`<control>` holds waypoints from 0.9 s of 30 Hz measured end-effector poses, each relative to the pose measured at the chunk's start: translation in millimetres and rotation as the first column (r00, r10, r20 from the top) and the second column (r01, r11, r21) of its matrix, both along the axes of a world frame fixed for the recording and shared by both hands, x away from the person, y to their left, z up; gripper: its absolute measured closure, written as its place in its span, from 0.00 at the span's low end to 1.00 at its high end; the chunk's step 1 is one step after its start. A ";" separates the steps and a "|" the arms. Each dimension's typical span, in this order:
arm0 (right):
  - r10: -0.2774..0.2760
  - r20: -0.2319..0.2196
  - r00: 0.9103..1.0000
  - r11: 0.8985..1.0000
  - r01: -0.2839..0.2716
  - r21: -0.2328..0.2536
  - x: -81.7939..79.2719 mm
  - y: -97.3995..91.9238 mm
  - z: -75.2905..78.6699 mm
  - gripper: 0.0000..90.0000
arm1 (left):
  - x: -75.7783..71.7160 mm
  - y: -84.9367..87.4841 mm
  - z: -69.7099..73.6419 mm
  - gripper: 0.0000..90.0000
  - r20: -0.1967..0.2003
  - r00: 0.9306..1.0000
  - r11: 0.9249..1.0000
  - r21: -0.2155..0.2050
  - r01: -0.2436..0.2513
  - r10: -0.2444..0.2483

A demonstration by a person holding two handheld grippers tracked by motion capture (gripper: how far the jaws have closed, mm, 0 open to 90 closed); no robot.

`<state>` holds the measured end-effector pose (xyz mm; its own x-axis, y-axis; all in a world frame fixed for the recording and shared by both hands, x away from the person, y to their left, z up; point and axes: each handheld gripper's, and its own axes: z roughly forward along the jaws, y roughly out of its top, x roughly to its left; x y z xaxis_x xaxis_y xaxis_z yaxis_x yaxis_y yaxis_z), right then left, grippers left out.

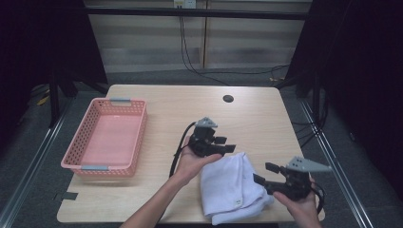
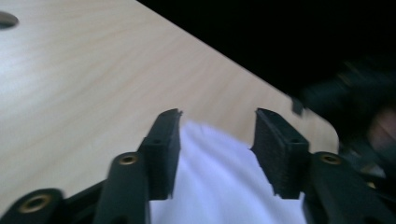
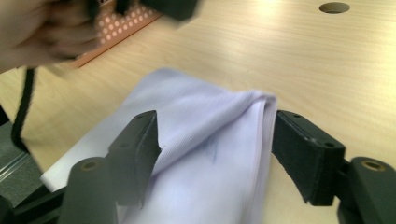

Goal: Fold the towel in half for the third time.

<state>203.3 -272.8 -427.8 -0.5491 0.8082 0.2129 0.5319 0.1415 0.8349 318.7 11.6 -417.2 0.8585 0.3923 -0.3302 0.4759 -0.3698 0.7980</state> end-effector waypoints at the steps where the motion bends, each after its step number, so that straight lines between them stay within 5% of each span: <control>1: -0.003 -0.017 1.000 1.000 0.003 -0.009 11.2 0.7 -2.5 0.38 | -11.4 6.2 -5.4 0.62 -0.017 0.999 0.999 0.033 0.031 -0.031; 3: 0.048 -0.068 0.997 0.999 -0.049 -0.011 35.4 8.4 -11.2 0.44 | -31.1 11.5 -12.0 0.65 -0.007 0.998 0.996 0.070 0.063 -0.063; 5: 0.031 -0.064 0.997 0.999 -0.034 -0.034 48.8 15.1 -18.2 0.44 | -55.4 15.3 -18.4 0.65 -0.014 0.994 0.990 0.085 0.112 -0.111; 6: 0.054 -0.099 0.994 0.998 -0.057 -0.024 60.8 19.3 -24.8 0.44 | -64.6 16.0 -20.4 0.63 -0.008 0.992 0.988 0.085 0.128 -0.128; 9: 0.033 -0.099 0.995 0.991 -0.045 -0.125 79.9 29.4 -40.3 0.43 | -93.8 14.6 -26.7 0.55 -0.017 0.973 0.970 0.080 0.231 -0.230; 10: 0.036 -0.121 0.992 0.991 -0.051 -0.120 83.8 30.2 -44.3 0.46 | -103.1 12.2 -30.8 0.54 -0.029 0.963 0.960 0.080 0.268 -0.266; 12: 0.021 -0.106 0.994 0.985 -0.038 -0.166 86.7 32.1 -51.3 0.75 | -116.9 5.8 -42.4 0.51 -0.059 0.951 0.947 0.095 0.307 -0.302; 14: 0.014 -0.117 0.993 0.989 -0.031 -0.148 84.9 26.8 -48.6 0.94 | -127.4 -0.4 -57.1 0.49 -0.027 0.950 0.935 0.168 0.311 -0.311; 15: 0.016 -0.113 0.993 0.990 -0.032 -0.138 83.3 22.7 -46.1 0.95 | -130.0 -2.9 -65.5 0.48 -0.016 0.950 0.929 0.205 0.308 -0.312; 17: 0.014 -0.117 0.993 0.986 -0.033 -0.162 79.6 16.6 -44.8 0.96 | -129.6 -2.3 -68.2 0.54 0.030 0.954 0.936 0.208 0.285 -0.298; 18: 0.007 -0.127 0.992 0.983 -0.030 -0.181 77.4 15.2 -46.1 0.97 | -127.5 -2.0 -68.2 0.59 0.039 0.952 0.933 0.215 0.288 -0.303; 19: 0.007 -0.125 0.992 0.981 -0.031 -0.191 75.6 13.7 -48.7 0.97 | -126.8 -0.5 -67.6 0.67 0.089 0.947 0.925 0.260 0.277 -0.309; 21: 0.001 -0.130 0.992 0.980 -0.027 -0.197 74.4 10.3 -54.3 0.97 | -124.7 0.7 -70.4 0.77 0.127 0.944 0.928 0.264 0.264 -0.305; 24: -0.013 -0.130 0.991 0.983 -0.011 -0.182 79.3 5.3 -58.3 0.96 | -112.0 -2.3 -69.8 0.87 0.118 0.948 0.928 0.273 0.255 -0.295; 27: -0.045 -0.109 0.993 0.977 0.022 -0.210 85.6 4.2 -58.5 0.96 | -97.0 -0.5 -71.0 0.87 0.109 0.961 0.940 0.262 0.220 -0.255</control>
<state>288.9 -268.6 -486.4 -0.5033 0.8587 0.0965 0.6279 0.2867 0.7235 221.8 11.1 -488.2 0.9670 0.2249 -0.1200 0.2407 -0.6507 0.7202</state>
